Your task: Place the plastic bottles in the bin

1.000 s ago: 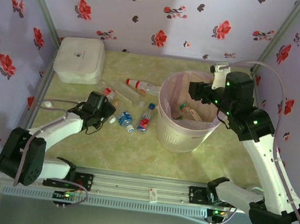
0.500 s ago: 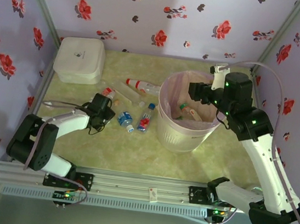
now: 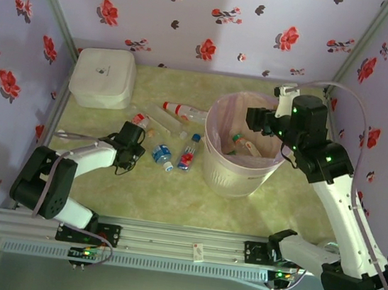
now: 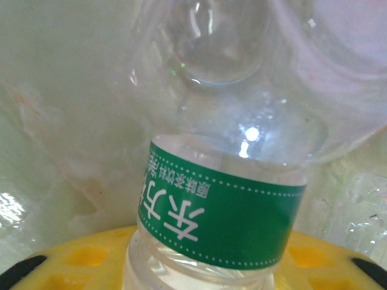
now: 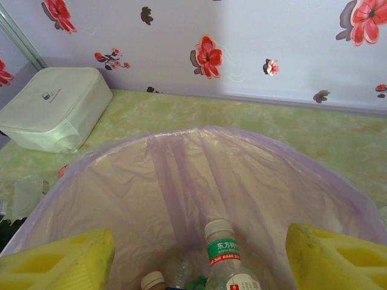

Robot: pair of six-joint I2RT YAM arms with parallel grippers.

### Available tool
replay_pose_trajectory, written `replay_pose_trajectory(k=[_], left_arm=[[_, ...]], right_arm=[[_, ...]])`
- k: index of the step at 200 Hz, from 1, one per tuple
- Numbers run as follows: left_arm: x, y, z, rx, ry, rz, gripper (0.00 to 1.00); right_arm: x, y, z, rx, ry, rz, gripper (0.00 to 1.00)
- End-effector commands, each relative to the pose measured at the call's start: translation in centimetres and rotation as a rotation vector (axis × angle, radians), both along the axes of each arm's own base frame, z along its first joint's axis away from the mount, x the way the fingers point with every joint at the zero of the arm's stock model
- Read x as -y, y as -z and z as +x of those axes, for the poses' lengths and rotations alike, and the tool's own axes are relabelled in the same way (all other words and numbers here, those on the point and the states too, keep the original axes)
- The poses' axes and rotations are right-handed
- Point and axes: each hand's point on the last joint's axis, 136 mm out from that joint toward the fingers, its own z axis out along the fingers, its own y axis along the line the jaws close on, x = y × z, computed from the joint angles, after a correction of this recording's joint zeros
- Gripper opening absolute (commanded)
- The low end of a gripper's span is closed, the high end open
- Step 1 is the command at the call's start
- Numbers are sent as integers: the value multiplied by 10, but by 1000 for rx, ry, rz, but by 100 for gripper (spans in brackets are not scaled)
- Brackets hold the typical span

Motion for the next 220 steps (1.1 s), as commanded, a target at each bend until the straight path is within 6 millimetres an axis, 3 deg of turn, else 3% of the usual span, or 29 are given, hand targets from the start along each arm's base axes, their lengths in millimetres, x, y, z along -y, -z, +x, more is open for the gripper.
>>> replay_pose_trajectory(k=[1,40,125,150,179,220], left_arm=[[-5,16,2,11,-31,13,42],[-11,1,4,50,-25,46,31],[-14,-54,8,186,43,74,11],[-16,-76,9,241,63,97,0],[-7,-107,12,312,176,168,0],[15,-156,15,439,318,243,0]], right_arm=[[4,-4,2,20,24,18,75],[8,-9,0,34,36,23,75],[14,-14,-7,34,46,25,76],[12,-11,-6,15,33,8,76],[11,-5,-4,-20,26,-20,76],[-7,-18,-7,-27,-54,39,76]])
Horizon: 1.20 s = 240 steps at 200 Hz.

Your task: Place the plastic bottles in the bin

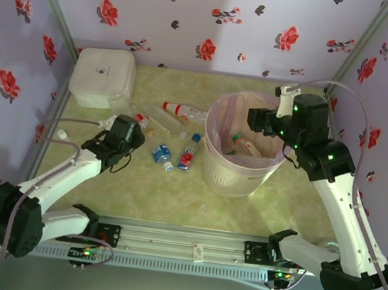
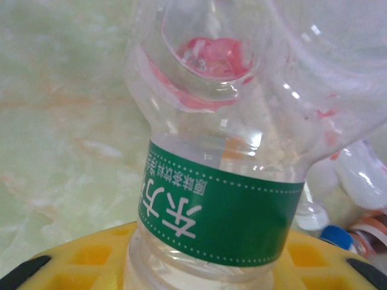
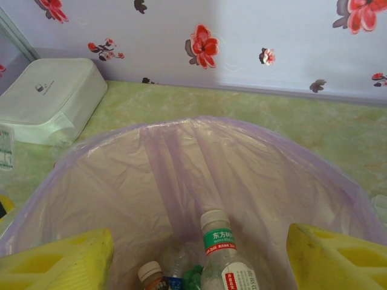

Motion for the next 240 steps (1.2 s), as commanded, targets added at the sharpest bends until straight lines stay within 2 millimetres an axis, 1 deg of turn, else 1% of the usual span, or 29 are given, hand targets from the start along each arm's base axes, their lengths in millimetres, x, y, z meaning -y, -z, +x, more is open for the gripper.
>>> replay_pose_trajectory(k=[1,14,42,65,78,91,106,127,140,167,179,204,222,240], left_arm=[[4,-41,4,109,78,109,0],[13,-57,5,155,127,127,0],[37,-92,3,274,254,169,0],[51,-107,2,343,327,197,0],[60,-114,1,382,375,219,0],[73,-122,-1,426,435,218,0],[92,-133,-5,495,531,184,0],[106,-145,-12,562,603,149,0],[112,-150,-15,584,632,143,0],[128,-160,-22,640,705,123,0],[135,-166,-25,669,735,96,0],[142,-171,-31,697,772,63,0],[147,-172,-37,716,802,57,0],[151,-171,-41,725,823,51,0]], right_arm=[[-10,-21,-5,13,-55,54,76],[-20,-26,-7,1,-95,77,76],[-44,-45,-14,0,-182,135,76],[-70,-60,-21,-1,-273,184,77],[-84,-65,-22,-11,-310,208,80],[-96,-67,-19,-27,-333,229,84],[-109,-66,-15,-44,-357,248,85],[-126,-63,-5,-78,-367,291,86],[-140,-60,-1,-94,-382,320,88],[-168,-63,1,-76,-444,361,91],[-178,-65,5,-72,-463,384,92],[-191,-62,16,-76,-467,412,93],[-200,-56,26,-89,-461,432,93],[-210,-53,30,-100,-478,448,93]])
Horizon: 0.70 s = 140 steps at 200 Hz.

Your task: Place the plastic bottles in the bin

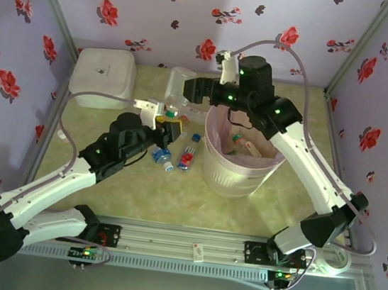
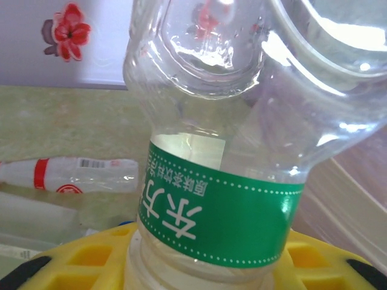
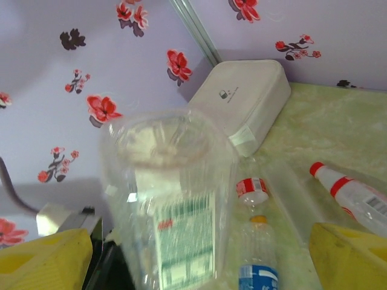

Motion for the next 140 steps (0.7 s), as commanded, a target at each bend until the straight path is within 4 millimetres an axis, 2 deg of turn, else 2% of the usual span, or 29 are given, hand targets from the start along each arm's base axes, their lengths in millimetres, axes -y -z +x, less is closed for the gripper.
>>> replay_pose_trajectory(k=[1,14,55,94,129,134,140], left_arm=[[9,-17,-11,81,70,-36,0],[12,-16,-13,84,90,-37,0],[13,-14,-14,79,92,-33,0],[13,-13,-14,76,88,-50,0],[10,-11,-10,79,65,-49,0],[10,-11,-9,80,60,-51,5],[9,-12,-9,83,55,-54,17]], right_arm=[[-17,-18,6,20,-31,84,92],[-24,-18,7,16,-52,104,91],[-31,-17,6,-6,-82,131,76],[-32,-17,4,-20,-94,153,54],[-30,-17,3,-11,-86,153,47],[-30,-17,3,-10,-84,152,46],[-30,-18,4,-6,-83,153,46]])
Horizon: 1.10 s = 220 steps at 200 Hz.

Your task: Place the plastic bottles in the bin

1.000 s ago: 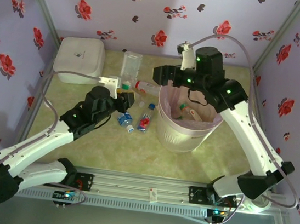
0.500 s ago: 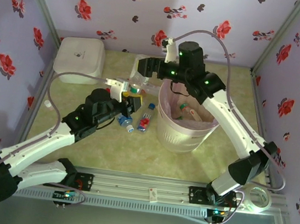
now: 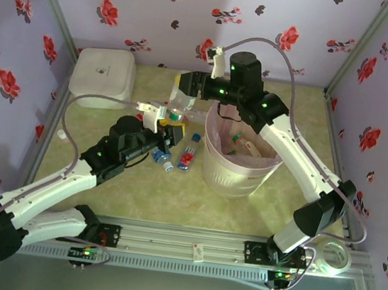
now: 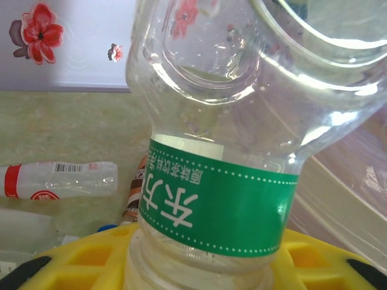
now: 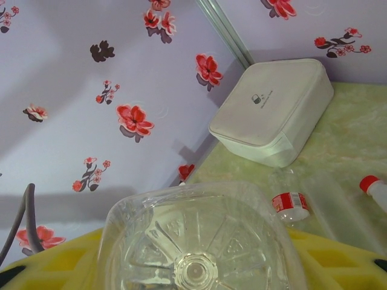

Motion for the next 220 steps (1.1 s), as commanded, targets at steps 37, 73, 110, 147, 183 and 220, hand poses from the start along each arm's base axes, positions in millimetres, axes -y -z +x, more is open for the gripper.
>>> replay_pose_trajectory(k=[37,73,110,147,183,220], left_arm=[[-5,-13,0,62,-26,-33,99],[-10,-10,3,55,-55,-29,100],[-10,-8,2,54,-54,-26,100],[-14,-3,0,51,-61,-18,100],[-26,5,5,35,-130,-2,100],[-69,51,30,-170,-403,90,100]], right_arm=[[2,-26,-3,65,13,57,42],[11,-39,0,128,57,47,41],[29,-63,2,233,132,23,41],[56,-93,-2,323,202,0,41],[92,-107,-7,346,280,-35,41],[135,-108,-13,320,359,-96,39]])
